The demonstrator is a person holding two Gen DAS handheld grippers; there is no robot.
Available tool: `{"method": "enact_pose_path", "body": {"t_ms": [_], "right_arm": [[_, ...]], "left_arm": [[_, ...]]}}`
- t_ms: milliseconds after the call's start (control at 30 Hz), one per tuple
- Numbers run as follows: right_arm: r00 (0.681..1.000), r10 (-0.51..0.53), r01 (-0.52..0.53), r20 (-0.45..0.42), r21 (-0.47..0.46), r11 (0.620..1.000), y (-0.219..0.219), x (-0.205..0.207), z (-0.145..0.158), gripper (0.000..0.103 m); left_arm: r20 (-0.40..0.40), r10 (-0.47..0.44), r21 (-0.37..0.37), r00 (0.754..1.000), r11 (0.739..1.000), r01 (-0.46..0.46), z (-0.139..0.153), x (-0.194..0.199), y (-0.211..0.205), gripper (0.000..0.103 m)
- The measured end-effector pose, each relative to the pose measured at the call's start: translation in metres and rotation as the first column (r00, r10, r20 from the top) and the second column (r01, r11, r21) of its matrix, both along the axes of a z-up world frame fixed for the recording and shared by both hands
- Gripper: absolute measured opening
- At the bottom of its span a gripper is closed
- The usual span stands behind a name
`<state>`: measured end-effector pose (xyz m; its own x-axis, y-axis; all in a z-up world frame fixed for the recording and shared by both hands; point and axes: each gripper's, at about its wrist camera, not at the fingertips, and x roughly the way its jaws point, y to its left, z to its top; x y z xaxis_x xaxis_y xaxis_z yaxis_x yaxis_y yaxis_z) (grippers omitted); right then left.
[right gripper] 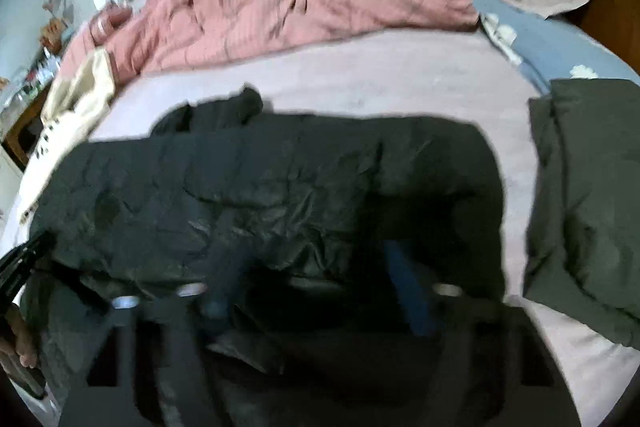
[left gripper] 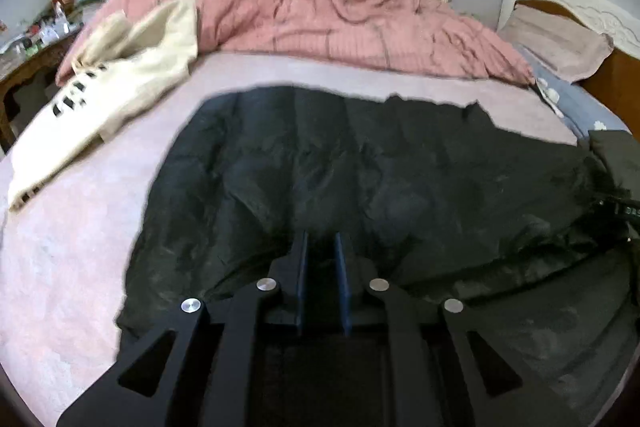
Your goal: Fold large clothes
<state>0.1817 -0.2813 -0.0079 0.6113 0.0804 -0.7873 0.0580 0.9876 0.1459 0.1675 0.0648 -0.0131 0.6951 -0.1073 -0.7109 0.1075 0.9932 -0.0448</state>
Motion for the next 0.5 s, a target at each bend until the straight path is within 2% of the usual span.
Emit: {"method": "enact_pose_path", "body": {"t_ms": [33,100,167,233,300,433,467,500], "right_arm": [[1.0,-0.007,0.007,-0.001,-0.002,1.0,-0.001,0.001,-0.004,0.031],[1.0,-0.022,0.022,0.014,0.024,0.999,-0.008,-0.002,-0.006,0.014],[0.999,-0.034,0.033,0.027,0.031,0.999,-0.012,-0.009,-0.003,0.011],[0.998,-0.052,0.053,0.033,-0.019,0.998,-0.013,-0.016,-0.001,0.011],[0.998,-0.05,0.052,0.031,-0.058,0.997,-0.015,-0.021,-0.002,0.011],[0.999,-0.034,0.035,0.013,-0.083,0.996,-0.017,-0.023,-0.009,0.012],[0.999,-0.037,0.038,0.021,-0.086,0.996,-0.017,-0.025,-0.008,0.015],[0.998,-0.045,0.048,0.033,-0.088,0.995,-0.018,-0.028,-0.005,0.023]], "left_arm": [[-0.007,-0.002,-0.006,1.0,1.0,0.002,-0.002,0.0,0.0,0.013],[-0.006,-0.001,-0.004,1.0,1.0,0.001,-0.003,0.0,0.0,0.013],[0.006,-0.005,-0.001,1.0,1.0,0.005,0.0,-0.004,-0.001,0.013],[0.019,-0.012,0.006,1.0,1.0,0.012,0.005,-0.008,-0.002,0.014],[0.028,-0.018,0.009,0.999,1.0,0.018,0.008,-0.012,-0.003,0.02],[0.018,-0.019,0.023,1.0,1.0,0.019,0.005,-0.012,-0.005,0.021],[0.011,-0.017,0.027,1.0,1.0,0.016,0.003,-0.012,-0.005,0.021],[0.002,-0.014,0.029,1.0,0.999,0.014,0.001,-0.011,-0.005,0.021]]}}
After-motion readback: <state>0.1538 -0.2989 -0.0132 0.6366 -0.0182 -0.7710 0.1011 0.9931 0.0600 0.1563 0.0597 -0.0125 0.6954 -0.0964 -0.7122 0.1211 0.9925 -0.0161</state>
